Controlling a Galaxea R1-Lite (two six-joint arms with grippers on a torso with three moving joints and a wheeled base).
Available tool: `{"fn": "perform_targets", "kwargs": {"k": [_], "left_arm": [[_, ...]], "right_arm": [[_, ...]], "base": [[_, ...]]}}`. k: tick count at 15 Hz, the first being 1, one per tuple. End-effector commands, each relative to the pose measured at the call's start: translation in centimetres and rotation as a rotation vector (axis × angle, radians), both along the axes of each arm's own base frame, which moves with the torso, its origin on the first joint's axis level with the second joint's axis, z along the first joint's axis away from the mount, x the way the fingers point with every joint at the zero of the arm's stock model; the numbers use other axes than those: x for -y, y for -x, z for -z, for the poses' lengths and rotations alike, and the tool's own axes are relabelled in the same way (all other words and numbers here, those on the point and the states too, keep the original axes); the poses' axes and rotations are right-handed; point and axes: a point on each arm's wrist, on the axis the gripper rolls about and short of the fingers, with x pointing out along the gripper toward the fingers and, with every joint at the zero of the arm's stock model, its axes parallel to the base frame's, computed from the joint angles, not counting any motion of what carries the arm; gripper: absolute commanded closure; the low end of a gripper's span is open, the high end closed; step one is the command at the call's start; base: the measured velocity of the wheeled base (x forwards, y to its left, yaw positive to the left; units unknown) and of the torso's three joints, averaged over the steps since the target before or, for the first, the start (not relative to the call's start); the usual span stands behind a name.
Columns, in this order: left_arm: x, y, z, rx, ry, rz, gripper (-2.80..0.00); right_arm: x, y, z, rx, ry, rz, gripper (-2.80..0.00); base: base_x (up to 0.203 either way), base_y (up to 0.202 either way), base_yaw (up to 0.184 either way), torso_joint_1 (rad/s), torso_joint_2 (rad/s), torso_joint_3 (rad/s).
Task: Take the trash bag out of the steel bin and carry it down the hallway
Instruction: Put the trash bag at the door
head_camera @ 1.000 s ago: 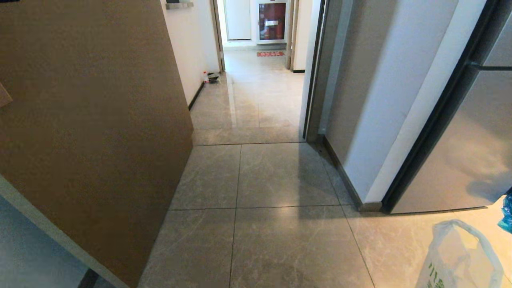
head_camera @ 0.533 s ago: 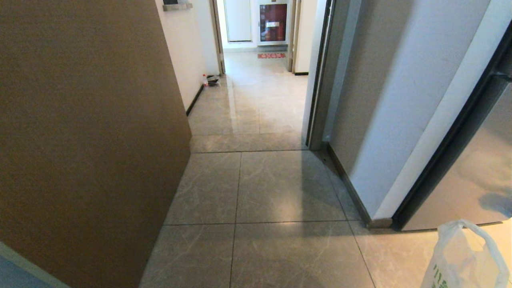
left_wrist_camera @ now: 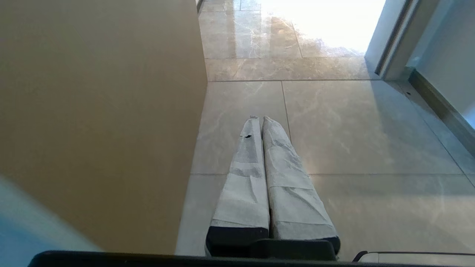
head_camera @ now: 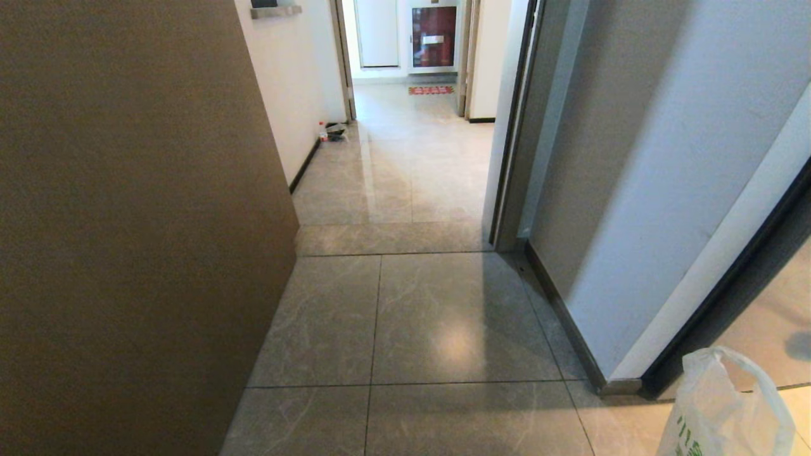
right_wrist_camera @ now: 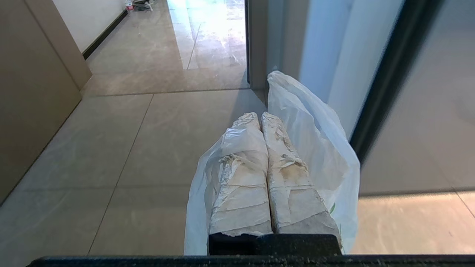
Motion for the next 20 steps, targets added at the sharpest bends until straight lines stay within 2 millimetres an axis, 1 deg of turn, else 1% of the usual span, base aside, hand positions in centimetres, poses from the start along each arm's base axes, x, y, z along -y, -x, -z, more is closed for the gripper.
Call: {"fn": "perform_targets", "kwargs": {"k": [1, 20], "left_arm": [[0.00, 0.00, 0.00, 0.000, 0.000, 0.000, 0.00], [0.00, 0.00, 0.00, 0.000, 0.007, 0.000, 0.00]], "right_arm": [[0.00, -0.25, 0.85, -0.032, 0.000, 0.000, 0.00], [0.00, -0.24, 0.84, -0.029, 0.000, 0.001, 0.00]], "base": [[0.192, 0.000, 0.000, 0.002, 0.00, 0.006], [0.193, 0.000, 0.000, 0.003, 0.00, 0.004]]}}
